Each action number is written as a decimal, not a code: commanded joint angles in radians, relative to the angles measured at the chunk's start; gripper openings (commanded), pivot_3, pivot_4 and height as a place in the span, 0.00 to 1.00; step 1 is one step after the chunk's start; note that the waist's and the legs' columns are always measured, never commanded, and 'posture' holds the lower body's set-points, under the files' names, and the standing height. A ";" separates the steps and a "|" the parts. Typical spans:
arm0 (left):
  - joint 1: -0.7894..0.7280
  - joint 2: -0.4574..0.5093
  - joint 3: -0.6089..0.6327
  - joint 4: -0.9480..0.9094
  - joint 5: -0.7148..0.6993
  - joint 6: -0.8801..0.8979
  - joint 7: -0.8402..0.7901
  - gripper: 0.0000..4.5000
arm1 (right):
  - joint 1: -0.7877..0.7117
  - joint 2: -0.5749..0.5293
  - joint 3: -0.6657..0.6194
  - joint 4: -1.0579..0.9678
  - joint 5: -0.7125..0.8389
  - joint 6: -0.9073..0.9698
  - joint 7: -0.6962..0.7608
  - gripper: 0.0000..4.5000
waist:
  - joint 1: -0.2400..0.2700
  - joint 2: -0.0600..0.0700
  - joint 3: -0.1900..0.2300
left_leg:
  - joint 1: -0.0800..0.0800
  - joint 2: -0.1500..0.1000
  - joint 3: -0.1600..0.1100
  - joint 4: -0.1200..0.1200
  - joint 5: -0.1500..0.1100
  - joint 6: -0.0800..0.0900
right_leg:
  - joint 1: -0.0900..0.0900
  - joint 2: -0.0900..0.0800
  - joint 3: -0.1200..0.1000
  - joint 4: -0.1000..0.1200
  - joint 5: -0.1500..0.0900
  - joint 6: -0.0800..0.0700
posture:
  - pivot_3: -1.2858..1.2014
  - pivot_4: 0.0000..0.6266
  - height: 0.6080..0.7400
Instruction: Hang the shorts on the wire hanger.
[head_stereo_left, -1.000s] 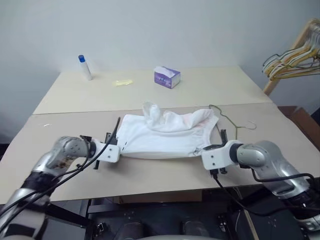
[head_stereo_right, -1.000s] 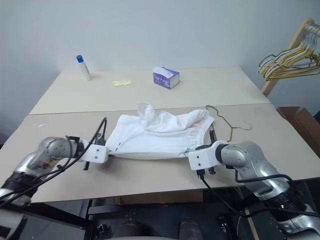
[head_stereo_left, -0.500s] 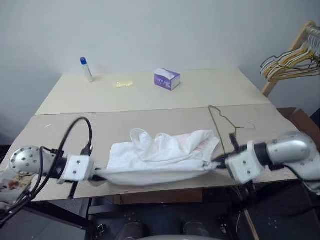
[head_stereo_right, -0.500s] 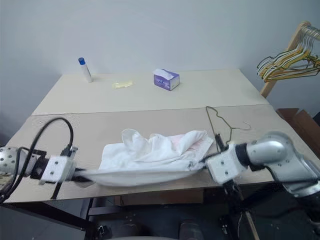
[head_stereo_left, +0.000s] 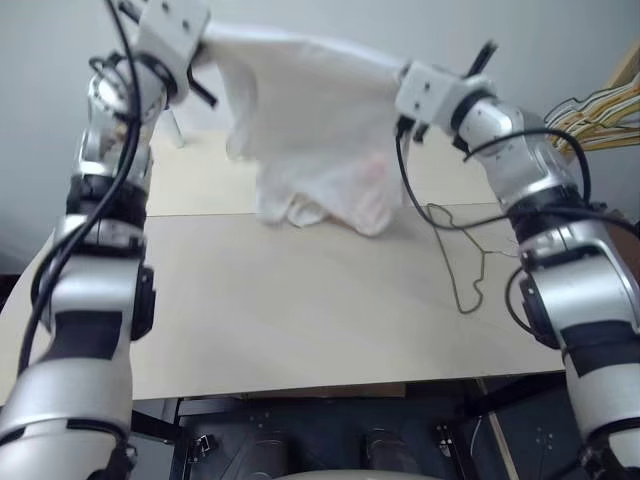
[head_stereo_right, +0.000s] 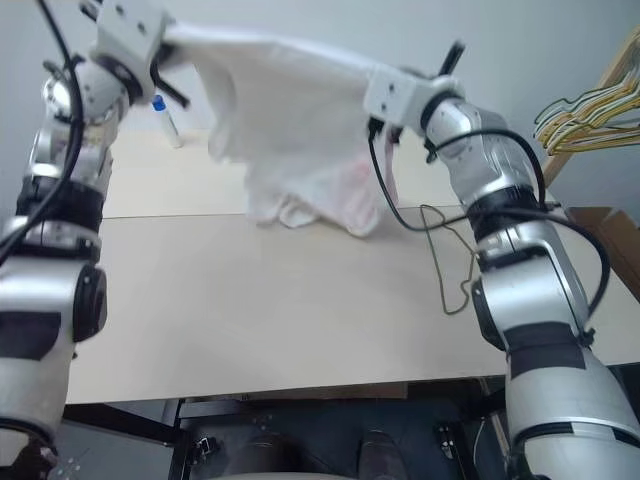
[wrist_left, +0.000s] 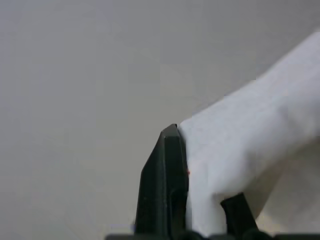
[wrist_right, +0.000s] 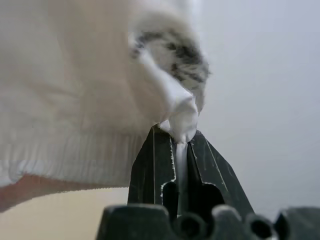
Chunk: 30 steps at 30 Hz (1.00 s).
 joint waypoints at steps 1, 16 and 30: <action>-0.072 0.026 0.029 0.043 0.039 -0.191 0.153 0.01 | -0.046 -0.044 -0.071 0.064 0.009 -0.145 -0.241 0.00 | 0.000 0.000 0.000 | -0.001 0.000 0.000 -0.001 0.000 0.000 | -0.002 0.000 -0.001 0.000 0.000 0.000 | 0.54 0.00 1.00; 0.683 0.248 0.011 -0.707 -0.371 -0.285 -0.779 0.01 | 0.431 -0.204 0.031 -0.057 0.028 -0.679 0.215 0.00 | -0.079 0.001 0.000 | 0.012 0.002 0.002 0.003 0.000 0.006 | 0.021 0.000 0.001 -0.011 0.001 0.004 | 0.54 0.00 1.00; 1.325 0.526 0.056 -1.195 -0.438 -0.025 -1.106 0.01 | 0.729 -0.297 0.073 -0.243 -0.150 -0.767 0.250 0.00 | -0.060 0.001 0.000 | 0.043 0.006 0.001 0.004 -0.006 0.019 | 0.044 0.002 0.007 -0.007 0.002 -0.002 | 0.54 0.00 1.00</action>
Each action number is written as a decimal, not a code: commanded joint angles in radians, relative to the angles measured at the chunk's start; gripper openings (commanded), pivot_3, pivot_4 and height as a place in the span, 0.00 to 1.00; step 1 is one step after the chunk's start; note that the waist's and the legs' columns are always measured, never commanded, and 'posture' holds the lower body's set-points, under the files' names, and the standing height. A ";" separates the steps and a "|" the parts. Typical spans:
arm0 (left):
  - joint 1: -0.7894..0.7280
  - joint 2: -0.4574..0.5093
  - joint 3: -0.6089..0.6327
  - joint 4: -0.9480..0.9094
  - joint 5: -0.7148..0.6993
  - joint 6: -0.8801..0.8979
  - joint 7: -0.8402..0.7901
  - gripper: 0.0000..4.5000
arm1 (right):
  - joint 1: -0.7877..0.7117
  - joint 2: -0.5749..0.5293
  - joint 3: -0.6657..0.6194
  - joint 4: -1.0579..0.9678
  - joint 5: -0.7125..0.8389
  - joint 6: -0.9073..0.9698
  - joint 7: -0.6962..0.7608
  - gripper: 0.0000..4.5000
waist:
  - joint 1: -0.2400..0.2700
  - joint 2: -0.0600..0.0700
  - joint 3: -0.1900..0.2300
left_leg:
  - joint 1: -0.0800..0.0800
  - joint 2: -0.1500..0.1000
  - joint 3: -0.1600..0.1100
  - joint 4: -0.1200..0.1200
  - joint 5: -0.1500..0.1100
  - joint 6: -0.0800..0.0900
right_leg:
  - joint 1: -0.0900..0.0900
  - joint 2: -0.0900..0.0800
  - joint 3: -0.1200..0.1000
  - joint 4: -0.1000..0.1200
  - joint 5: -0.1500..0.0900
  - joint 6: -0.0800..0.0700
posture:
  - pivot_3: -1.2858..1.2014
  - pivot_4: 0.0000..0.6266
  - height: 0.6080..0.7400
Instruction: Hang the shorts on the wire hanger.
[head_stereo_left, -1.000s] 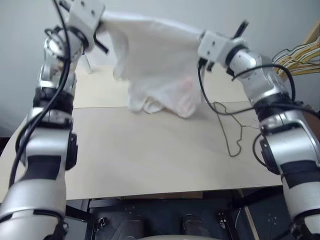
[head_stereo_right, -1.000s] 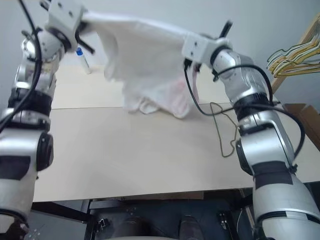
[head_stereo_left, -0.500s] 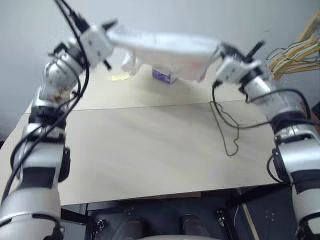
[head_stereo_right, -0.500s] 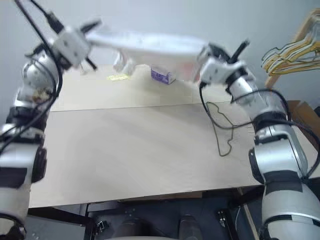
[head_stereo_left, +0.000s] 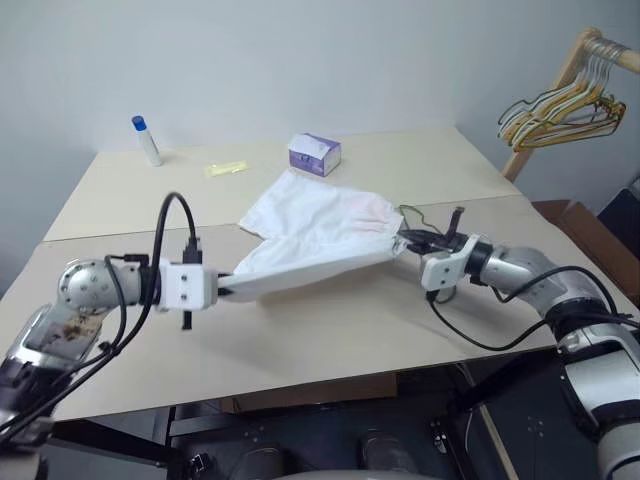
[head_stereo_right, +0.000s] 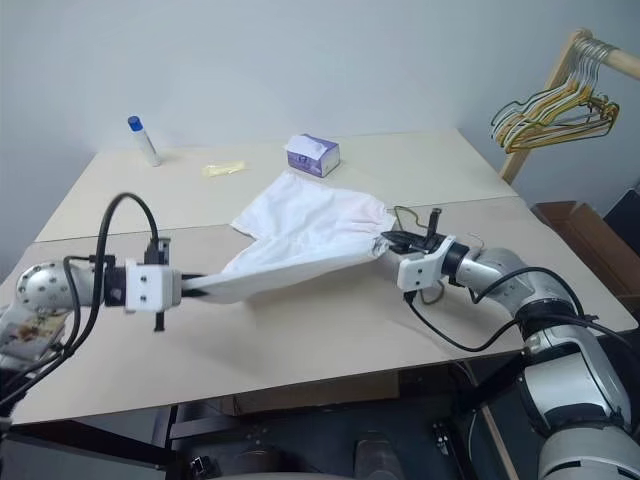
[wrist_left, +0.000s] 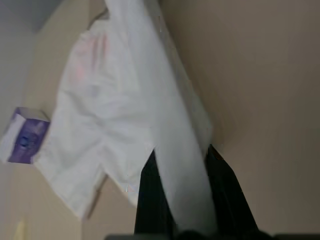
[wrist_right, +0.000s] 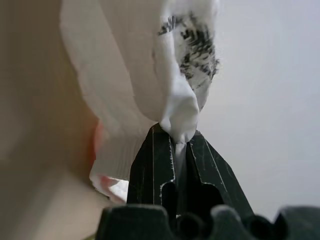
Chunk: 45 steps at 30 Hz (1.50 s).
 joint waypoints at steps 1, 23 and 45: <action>0.085 0.063 0.035 -0.087 -0.029 0.014 -0.084 0.01 | 0.054 -0.060 -0.010 -0.055 -0.035 -0.016 -0.018 0.00 | 0.008 0.000 0.000 | 0.000 0.000 0.000 0.000 0.000 0.000 | -0.001 0.000 0.000 0.000 0.000 0.000 | 0.54 0.00 1.00; 0.383 0.092 0.302 -0.303 -0.314 0.236 -0.239 0.56 | 0.555 -0.287 -0.106 -0.625 0.339 0.128 0.323 0.57 | 0.034 -0.011 0.014 | 0.003 0.005 0.004 0.000 -0.002 0.004 | 0.000 0.001 0.004 0.000 -0.008 -0.006 | 0.54 0.07 1.00; -0.139 -0.180 0.283 -0.277 -0.614 0.743 0.041 1.00 | 0.619 -0.242 -0.389 -0.851 1.003 1.447 0.399 1.00 | 0.057 -0.015 0.019 | 0.006 0.002 0.002 0.000 -0.003 0.003 | 0.008 0.000 0.002 -0.003 -0.007 -0.002 | 0.53 0.04 1.00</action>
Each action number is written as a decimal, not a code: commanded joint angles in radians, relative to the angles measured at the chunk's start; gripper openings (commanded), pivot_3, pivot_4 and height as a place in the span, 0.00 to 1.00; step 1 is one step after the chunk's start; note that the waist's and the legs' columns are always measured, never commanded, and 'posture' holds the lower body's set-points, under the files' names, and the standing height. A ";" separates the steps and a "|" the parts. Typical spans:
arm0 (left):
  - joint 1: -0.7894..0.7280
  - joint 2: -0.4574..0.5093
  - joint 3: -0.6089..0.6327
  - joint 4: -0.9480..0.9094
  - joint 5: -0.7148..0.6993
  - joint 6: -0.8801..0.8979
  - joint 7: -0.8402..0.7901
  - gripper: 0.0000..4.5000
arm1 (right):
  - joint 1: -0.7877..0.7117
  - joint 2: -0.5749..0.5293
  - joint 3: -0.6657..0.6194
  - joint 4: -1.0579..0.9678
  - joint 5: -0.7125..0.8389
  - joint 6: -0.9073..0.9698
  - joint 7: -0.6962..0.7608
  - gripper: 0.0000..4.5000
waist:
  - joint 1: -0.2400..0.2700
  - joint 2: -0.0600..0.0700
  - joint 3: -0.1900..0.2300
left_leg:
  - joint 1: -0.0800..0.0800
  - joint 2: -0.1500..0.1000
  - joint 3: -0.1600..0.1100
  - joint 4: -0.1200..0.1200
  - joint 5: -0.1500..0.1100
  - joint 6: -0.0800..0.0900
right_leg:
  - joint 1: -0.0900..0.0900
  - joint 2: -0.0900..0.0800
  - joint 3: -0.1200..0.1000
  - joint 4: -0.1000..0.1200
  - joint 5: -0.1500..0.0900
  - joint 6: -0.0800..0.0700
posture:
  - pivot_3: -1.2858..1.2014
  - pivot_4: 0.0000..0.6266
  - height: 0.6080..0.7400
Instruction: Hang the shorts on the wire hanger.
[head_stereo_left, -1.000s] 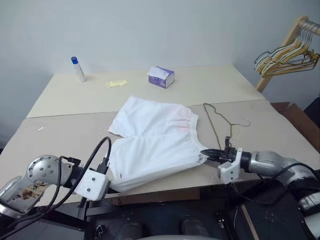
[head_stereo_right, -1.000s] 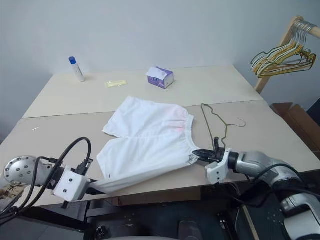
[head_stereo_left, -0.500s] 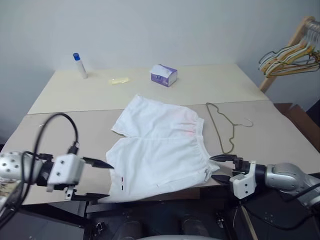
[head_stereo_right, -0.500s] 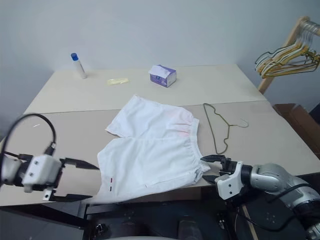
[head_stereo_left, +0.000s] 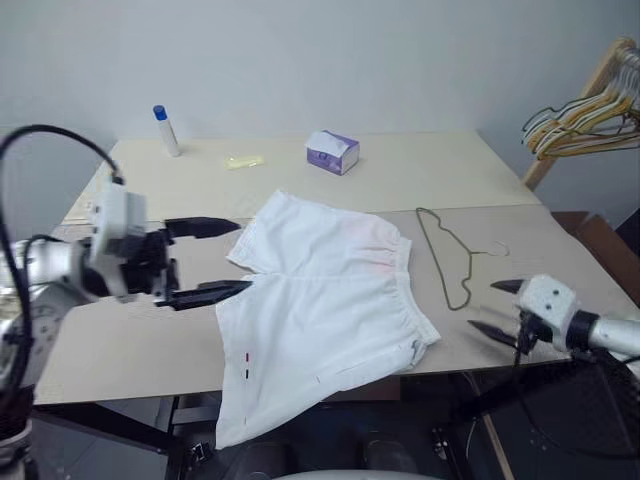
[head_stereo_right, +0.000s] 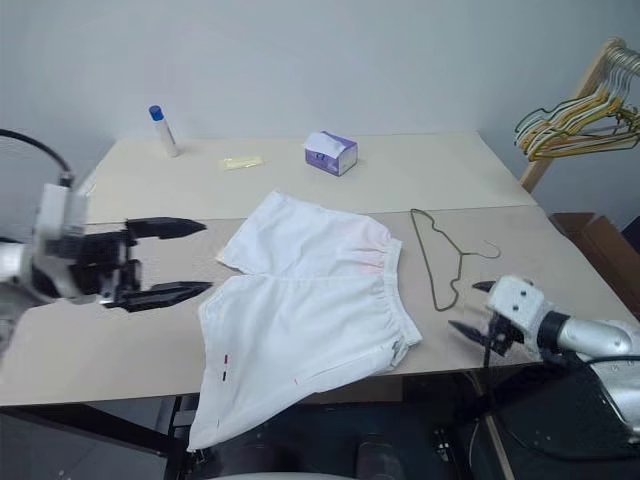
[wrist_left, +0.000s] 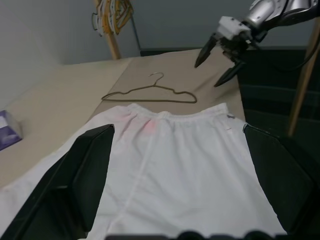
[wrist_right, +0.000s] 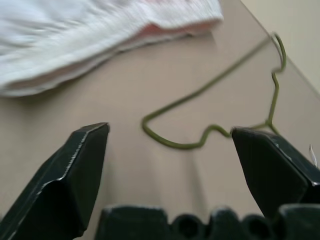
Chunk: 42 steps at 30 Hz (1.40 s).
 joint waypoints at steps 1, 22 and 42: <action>-0.070 -0.046 -0.052 -0.005 0.036 0.011 0.046 1.00 | -0.139 0.076 0.003 -0.013 -0.008 0.312 -0.117 1.00 | -0.003 0.000 0.000 | -0.002 0.000 0.000 0.000 0.000 0.000 | -0.002 0.000 0.000 0.000 0.001 0.001 | 0.52 0.03 1.00; -0.114 -0.168 -0.117 0.002 0.145 -0.020 0.072 1.00 | -0.483 0.229 0.149 0.342 -0.282 0.507 -0.017 0.01 | -0.018 0.001 -0.004 | -0.017 -0.002 -0.003 0.003 0.000 0.000 | -0.013 0.000 -0.004 -0.001 0.003 0.004 | 0.52 0.01 1.00; -0.548 -0.322 -0.212 0.478 0.310 0.006 0.067 1.00 | -0.443 0.039 0.159 0.268 -0.955 -0.864 -0.524 0.01 | -0.062 0.004 -0.005 | -0.020 -0.003 -0.003 0.005 0.001 -0.001 | -0.015 -0.001 -0.004 -0.001 0.004 0.005 | 0.49 0.00 1.00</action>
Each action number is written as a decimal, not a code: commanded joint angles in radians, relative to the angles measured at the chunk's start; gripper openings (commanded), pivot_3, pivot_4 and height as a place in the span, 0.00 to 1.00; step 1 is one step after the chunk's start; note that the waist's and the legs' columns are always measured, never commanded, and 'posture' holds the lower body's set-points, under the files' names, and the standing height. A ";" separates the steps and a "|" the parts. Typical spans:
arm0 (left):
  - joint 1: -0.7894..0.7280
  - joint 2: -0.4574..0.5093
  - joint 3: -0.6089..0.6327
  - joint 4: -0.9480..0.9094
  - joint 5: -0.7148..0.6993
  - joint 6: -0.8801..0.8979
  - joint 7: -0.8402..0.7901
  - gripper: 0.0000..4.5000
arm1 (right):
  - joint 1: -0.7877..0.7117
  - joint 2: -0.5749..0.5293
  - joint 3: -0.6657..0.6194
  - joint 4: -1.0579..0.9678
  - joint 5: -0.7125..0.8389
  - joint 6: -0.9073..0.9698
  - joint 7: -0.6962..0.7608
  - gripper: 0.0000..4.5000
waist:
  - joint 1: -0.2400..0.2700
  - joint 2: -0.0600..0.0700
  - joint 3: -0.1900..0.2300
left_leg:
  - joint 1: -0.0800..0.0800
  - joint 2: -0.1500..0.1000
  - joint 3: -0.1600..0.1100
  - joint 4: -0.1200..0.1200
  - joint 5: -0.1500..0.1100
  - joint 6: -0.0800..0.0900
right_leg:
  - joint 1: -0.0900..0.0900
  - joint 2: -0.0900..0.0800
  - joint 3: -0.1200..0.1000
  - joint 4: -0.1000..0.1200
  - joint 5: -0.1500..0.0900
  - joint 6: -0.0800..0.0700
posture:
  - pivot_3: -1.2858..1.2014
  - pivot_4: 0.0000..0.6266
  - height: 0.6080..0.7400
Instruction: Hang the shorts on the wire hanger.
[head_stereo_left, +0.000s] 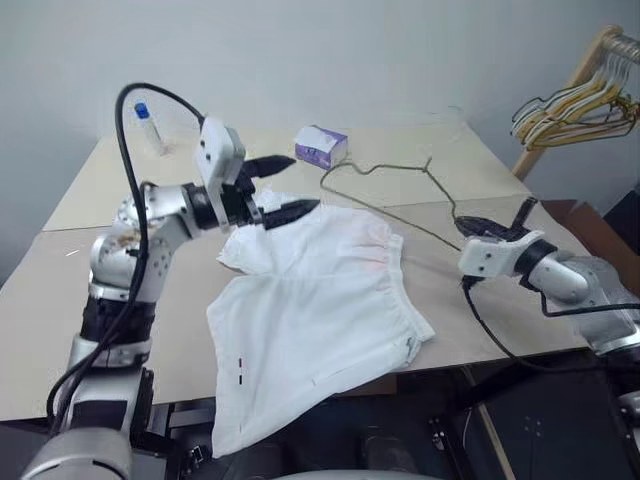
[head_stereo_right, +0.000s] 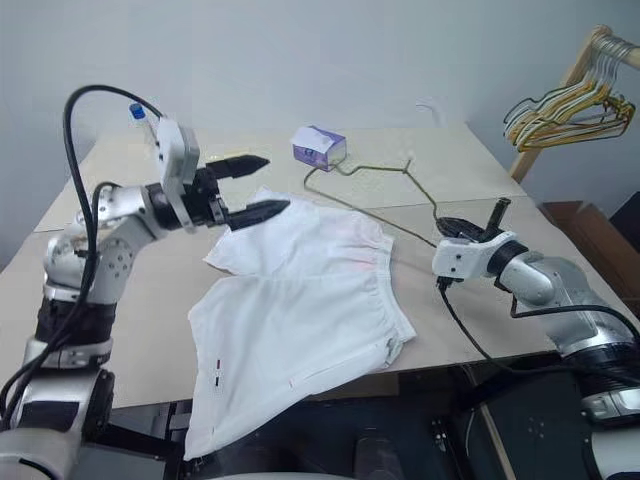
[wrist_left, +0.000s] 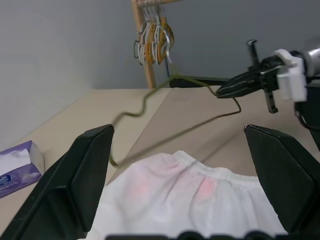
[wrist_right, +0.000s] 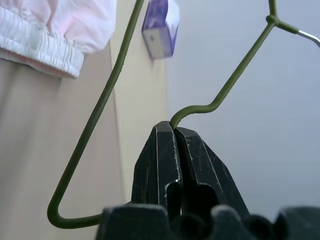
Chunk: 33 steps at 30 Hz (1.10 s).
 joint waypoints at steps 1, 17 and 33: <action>-0.065 0.012 -0.034 0.087 0.036 -0.028 -0.102 1.00 | -0.043 -0.027 -0.014 0.006 -0.105 -0.171 -0.116 0.01 | -0.010 0.000 0.000 | 0.000 0.000 0.000 0.000 0.000 0.000 | 0.000 0.000 0.000 0.000 0.000 0.000 | 0.49 0.00 1.00; -0.085 0.010 -0.262 0.262 0.269 -0.115 -0.368 0.87 | -0.124 -0.009 -0.035 -0.033 -0.232 -0.301 -0.187 0.00 | -0.052 0.000 0.000 | 0.000 0.000 -0.001 0.001 0.000 0.001 | 0.000 0.000 0.002 0.000 0.000 0.000 | 0.47 0.00 1.00; -0.041 0.021 -0.220 0.198 0.283 -0.083 -0.356 0.01 | -0.131 -0.013 -0.033 -0.055 -0.172 -0.296 -0.115 0.00 | -0.064 0.000 0.000 | 0.000 0.000 -0.002 0.001 0.000 0.001 | 0.000 0.000 0.003 0.002 0.000 0.000 | 0.48 0.00 1.00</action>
